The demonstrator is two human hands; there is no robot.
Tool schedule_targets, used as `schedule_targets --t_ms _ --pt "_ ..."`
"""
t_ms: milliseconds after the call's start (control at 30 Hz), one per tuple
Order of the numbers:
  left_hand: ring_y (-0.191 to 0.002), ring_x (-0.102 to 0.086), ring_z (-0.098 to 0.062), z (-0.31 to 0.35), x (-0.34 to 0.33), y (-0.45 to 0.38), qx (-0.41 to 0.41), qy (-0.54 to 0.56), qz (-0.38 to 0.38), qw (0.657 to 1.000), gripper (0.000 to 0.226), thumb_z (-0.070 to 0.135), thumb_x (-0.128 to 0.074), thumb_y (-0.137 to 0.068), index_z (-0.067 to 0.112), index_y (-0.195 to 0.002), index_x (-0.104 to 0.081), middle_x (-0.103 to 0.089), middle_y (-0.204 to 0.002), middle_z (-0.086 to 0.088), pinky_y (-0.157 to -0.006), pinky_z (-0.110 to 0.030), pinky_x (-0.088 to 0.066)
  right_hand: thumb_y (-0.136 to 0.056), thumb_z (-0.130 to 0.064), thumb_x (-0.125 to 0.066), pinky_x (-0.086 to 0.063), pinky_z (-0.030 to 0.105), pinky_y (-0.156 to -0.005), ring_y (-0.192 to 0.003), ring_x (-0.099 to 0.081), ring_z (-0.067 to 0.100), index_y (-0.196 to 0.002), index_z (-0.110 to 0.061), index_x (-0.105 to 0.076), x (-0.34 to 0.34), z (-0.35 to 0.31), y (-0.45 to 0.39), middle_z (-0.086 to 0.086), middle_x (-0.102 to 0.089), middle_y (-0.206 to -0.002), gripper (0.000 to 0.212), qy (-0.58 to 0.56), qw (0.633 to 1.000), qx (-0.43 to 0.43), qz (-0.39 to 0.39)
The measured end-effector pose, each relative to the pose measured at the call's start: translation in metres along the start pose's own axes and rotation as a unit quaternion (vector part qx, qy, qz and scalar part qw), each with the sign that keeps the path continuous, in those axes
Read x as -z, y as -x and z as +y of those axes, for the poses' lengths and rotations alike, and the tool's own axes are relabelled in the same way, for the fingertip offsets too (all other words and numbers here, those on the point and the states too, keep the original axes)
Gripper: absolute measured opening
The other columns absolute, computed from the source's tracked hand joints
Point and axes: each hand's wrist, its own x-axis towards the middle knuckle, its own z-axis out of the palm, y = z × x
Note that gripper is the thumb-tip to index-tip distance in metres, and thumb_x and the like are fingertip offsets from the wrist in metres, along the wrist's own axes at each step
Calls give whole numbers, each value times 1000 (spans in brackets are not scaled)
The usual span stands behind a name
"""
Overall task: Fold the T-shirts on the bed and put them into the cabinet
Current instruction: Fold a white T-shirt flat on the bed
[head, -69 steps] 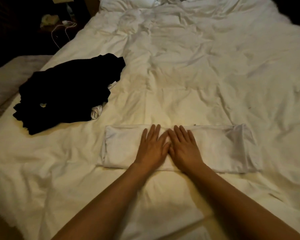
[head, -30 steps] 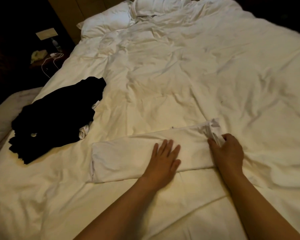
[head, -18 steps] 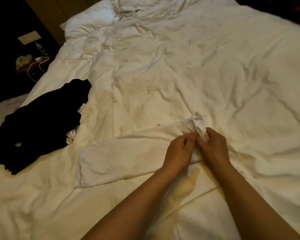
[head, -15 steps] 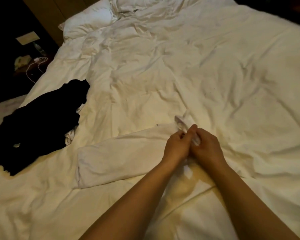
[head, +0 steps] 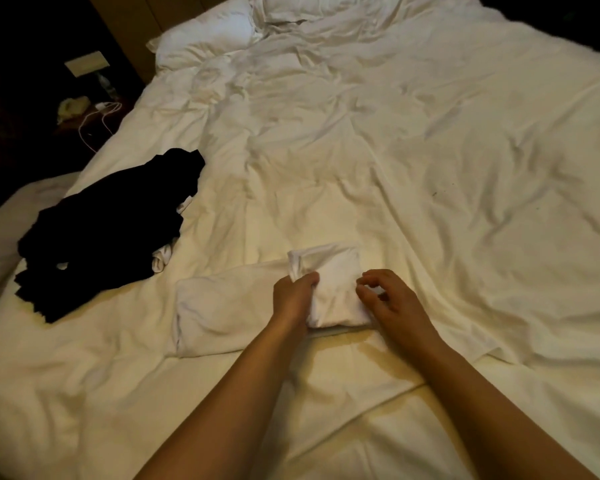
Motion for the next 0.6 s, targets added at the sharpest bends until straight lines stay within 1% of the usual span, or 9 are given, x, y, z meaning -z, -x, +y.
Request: schedule_targets --t_ms 67,133,200,267,333,400,467,533,600 --pt "-86 -66 -26 -1 23 -8 -18 -14 19 1000 33 16 -70 -87 0 -116 -66 -70 -101 -13 -63 -27 -46 -96 -47 -57 -50 28 -85 -97 -58 1 -121 -30 -60 -10 1 -1 -16 -61 -109 31 20 998 -51 -16" --pt "-82 -62 -23 -2 49 -14 -38 -23 37 998 33 14 -68 -90 2 -120 -65 -67 -95 -8 -65 -27 -45 -96 -49 -55 -49 27 -85 -98 -58 3 -132 -29 -54 -22 -3 -2 -15 -60 -113 41 53 996 -59 -33" --pt "-89 -64 -26 -6 76 -20 -65 -35 67 995 35 18 -67 -93 2 -124 -63 -65 -94 -5 -77 -28 -48 -96 -48 -55 -46 26 -85 -100 -57 7 -140 -28 -48 -36 -12 -5 -12 -58 -120 49 78 994 -64 -51" --pt "-101 -64 -30 -12 101 -26 -97 -72 102 987 36 25 -65 -96 0 -121 -65 -65 -102 -8 -84 -30 -48 -97 -45 -56 -45 27 -89 -102 -57 9 -146 -25 -43 -51 -20 -6 -10 -55 -122 54 86 992 -71 -61" --pt "-104 -63 -29 -18 123 -32 -113 -86 137 980 38 32 -62 -97 2 -121 -65 -67 -109 -8 -84 -29 -46 -98 -42 -56 -45 28 -90 -102 -57 10 -147 -22 -43 -67 -28 -6 -11 -55 -118 54 86 991 -75 -66" --pt "-110 -63 -31 -22 141 -36 -118 -80 161 977 47 40 -61 -96 5 -127 -63 -68 -118 -12 -92 -33 -48 -98 -42 -56 -49 32 -89 -97 -60 13 -144 -21 -46 -81 -34 -8 -12 -57 -113 52 84 991 -81 -64" --pt "-113 -62 -32 -23 158 -42 -107 -74 175 976 48 41 -61 -97 3 -127 -62 -66 -121 -14 -97 -36 -48 -98 -41 -56 -49 32 -87 -96 -60 13 -141 -20 -49 -96 -38 -11 -10 -60 -113 49 87 990 -85 -66" --pt "-111 -62 -33 -23 174 -49 -88 -52 178 979 46 40 -62 -97 1 -122 -63 -66 -117 -14 -95 -36 -48 -98 -40 -55 -46 30 -87 -102 -60 15 -139 -19 -51 -108 -42 -14 -4 -63 -121 46 108 989 -82 -66" --pt "-106 -64 -33 -22 185 -52 -84 -48 175 980 39 39 -62 -97 3 -112 -66 -67 -107 -13 -89 -35 -48 -97 -39 -55 -46 31 -86 -102 -60 16 -136 -19 -52 -117 -46 -15 -3 -64 -120 44 118 987 -84 -64"
